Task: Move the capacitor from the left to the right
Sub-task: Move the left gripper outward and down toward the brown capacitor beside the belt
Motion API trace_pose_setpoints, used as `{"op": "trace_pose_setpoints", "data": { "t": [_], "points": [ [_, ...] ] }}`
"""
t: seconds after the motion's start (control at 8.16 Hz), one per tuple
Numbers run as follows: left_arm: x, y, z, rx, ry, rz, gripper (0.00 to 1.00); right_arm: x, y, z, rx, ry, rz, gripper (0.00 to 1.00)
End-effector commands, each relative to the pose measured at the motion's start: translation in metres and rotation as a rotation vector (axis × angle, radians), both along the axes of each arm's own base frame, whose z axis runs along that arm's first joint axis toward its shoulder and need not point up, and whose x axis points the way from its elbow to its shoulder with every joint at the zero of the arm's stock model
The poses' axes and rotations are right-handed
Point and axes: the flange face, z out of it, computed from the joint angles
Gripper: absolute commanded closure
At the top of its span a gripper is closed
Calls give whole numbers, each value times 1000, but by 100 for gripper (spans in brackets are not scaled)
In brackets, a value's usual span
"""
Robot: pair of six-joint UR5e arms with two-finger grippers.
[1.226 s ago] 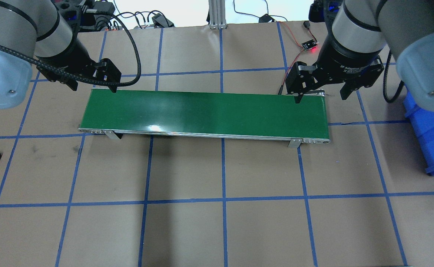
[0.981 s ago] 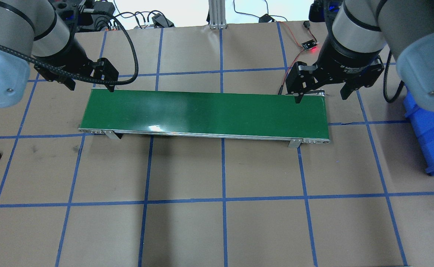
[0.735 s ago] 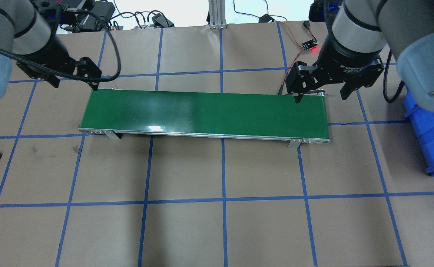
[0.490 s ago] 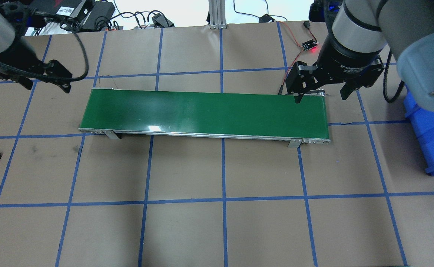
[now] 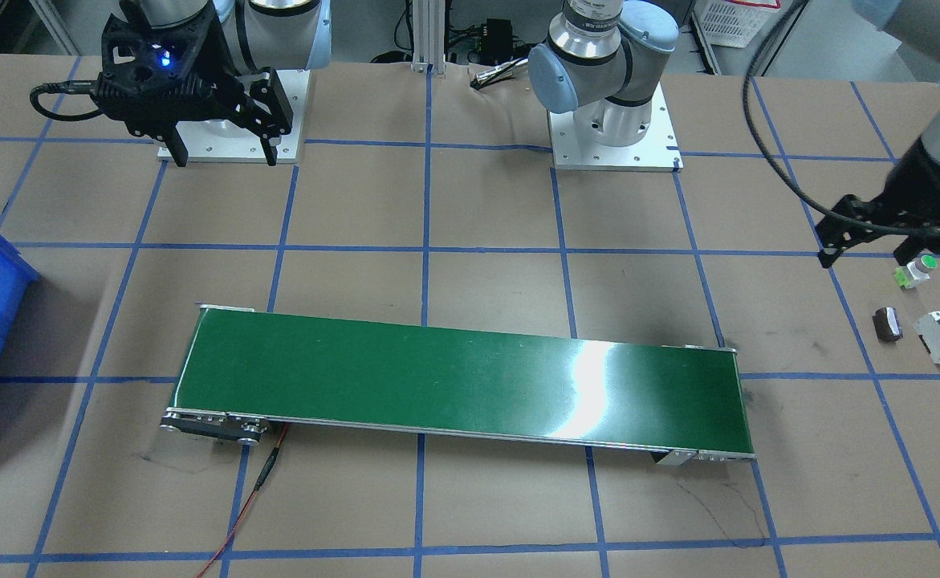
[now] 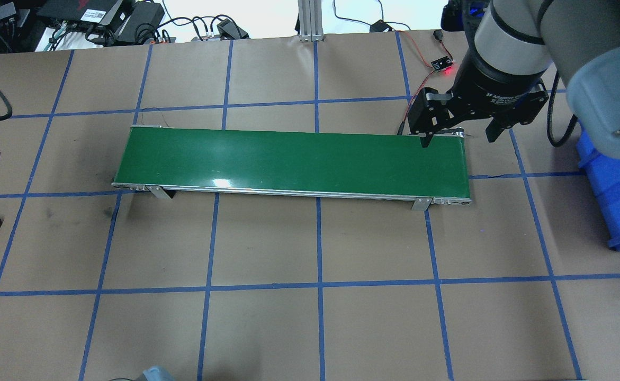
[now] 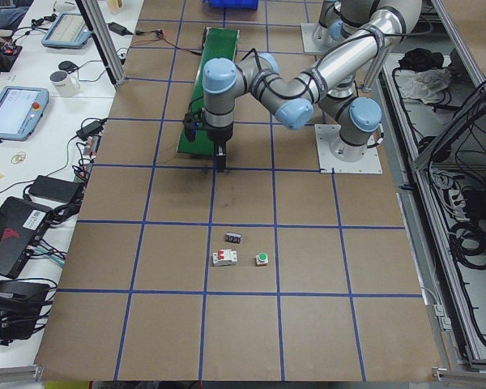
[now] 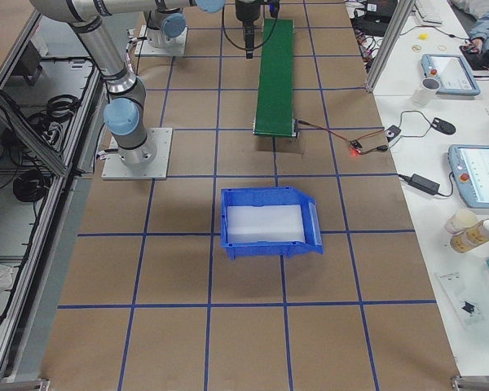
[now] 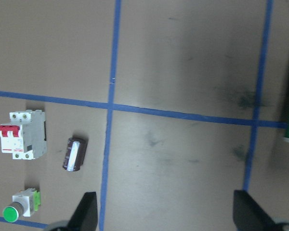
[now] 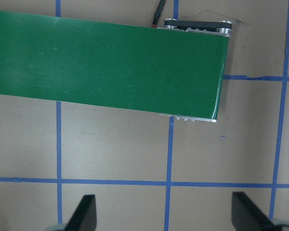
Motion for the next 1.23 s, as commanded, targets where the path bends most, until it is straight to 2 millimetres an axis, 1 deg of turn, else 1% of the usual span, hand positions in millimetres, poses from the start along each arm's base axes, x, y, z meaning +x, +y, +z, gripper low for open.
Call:
{"op": "trace_pose_setpoints", "data": {
  "t": [0.0,0.12,0.25,0.37,0.49,0.61,0.86,0.98,1.1],
  "points": [
    [103,6,-77,30,20,85,0,-1,-1,-1,1,6,0,0],
    [117,1,-98,22,9,90,0,-1,-1,-1,1,7,0,0],
    [126,-3,-121,35,19,70,0,-1,-2,-2,2,8,0,0],
    [131,-6,-141,50,28,69,0,-1,-2,-2,4,11,4,0],
    [138,-5,-155,63,37,81,0,-1,-1,0,-1,11,12,0],
    [141,-6,-171,81,55,82,0,-2,-2,0,-1,11,10,0],
    [142,-6,-194,111,80,73,0,-2,-2,-1,-1,12,10,0],
    [143,-6,-200,122,85,67,0,-1,-2,-2,2,10,12,0],
    [147,-3,-206,168,53,66,0,-2,-2,0,-1,11,10,0]
  ]
}}
